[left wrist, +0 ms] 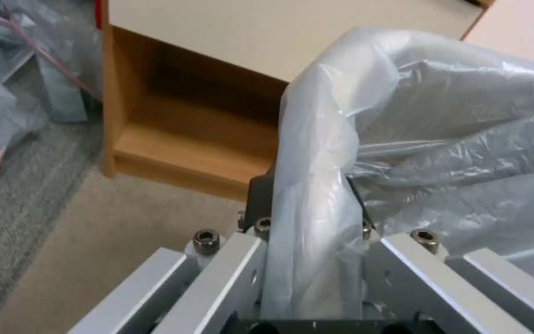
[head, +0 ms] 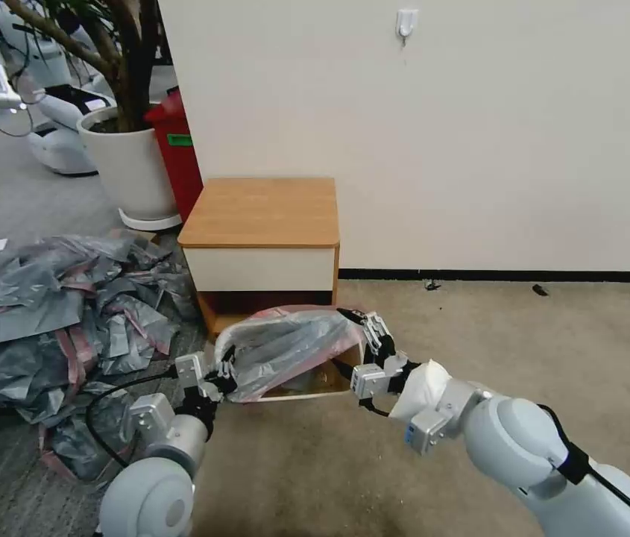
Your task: Pick up the garbage bag from the table and place it over the trash can.
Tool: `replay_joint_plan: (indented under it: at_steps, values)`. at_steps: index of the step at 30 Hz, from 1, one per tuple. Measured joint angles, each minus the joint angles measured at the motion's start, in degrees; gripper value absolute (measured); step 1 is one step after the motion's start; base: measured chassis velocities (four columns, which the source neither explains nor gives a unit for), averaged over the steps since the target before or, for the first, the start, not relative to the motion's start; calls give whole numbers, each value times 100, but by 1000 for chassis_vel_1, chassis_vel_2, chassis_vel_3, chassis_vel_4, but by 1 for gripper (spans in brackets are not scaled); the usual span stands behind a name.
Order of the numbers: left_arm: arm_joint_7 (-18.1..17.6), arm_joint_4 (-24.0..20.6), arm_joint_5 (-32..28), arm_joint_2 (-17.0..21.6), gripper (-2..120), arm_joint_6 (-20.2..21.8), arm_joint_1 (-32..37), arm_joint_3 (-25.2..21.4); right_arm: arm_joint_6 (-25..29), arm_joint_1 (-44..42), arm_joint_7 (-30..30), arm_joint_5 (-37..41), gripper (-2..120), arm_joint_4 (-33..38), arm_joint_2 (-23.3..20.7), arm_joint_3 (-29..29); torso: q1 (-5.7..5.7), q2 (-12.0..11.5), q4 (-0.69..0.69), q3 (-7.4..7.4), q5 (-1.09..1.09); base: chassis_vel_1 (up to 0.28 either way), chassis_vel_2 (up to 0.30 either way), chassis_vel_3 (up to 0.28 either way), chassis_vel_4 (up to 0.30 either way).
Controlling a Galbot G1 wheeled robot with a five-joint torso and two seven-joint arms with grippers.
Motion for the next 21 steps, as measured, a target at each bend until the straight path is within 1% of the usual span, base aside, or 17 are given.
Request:
replay_joint_plan:
  at_steps: [10,11,12,14,16,17,18,19,20,21]
  values:
    - [24,-38,50,-12,4,-4,82,27,37,163,35,-80,98,-219,156,-112,0,0,0,0,0,0,0,0,0]
    - [25,-38,49,-15,4,-5,86,26,62,168,72,-95,93,-238,180,-112,0,0,0,0,0,0,0,0,0]
    - [25,-38,49,-15,4,-5,86,26,62,168,72,-95,93,-238,180,-112,0,0,0,0,0,0,0,0,0]
    - [26,-40,41,-23,4,-10,88,26,128,157,138,-176,86,-268,236,-96,0,0,0,0,0,0,0,0,0]
    - [27,-40,27,-37,4,-11,88,27,185,109,223,-232,76,-298,280,-88,0,0,0,0,0,0,0,0,0]
    - [27,-40,27,-37,4,-11,88,27,185,109,223,-232,76,-298,280,-88,0,0,0,0,0,0,0,0,0]
    - [26,-40,18,-50,4,-12,88,27,204,82,256,-245,69,-306,297,-81,0,0,0,0,0,0,0,0,0]
    - [26,-38,12,-60,4,-12,87,27,217,57,274,-255,65,-313,309,-73,0,0,0,0,0,0,0,0,0]
    - [26,-38,12,-60,4,-12,87,27,217,57,274,-255,65,-313,309,-73,0,0,0,0,0,0,0,0,0]
    - [26,-24,5,-71,4,-12,88,27,231,33,285,-265,59,-314,316,-67,0,0,0,0,0,0,0,0,0]
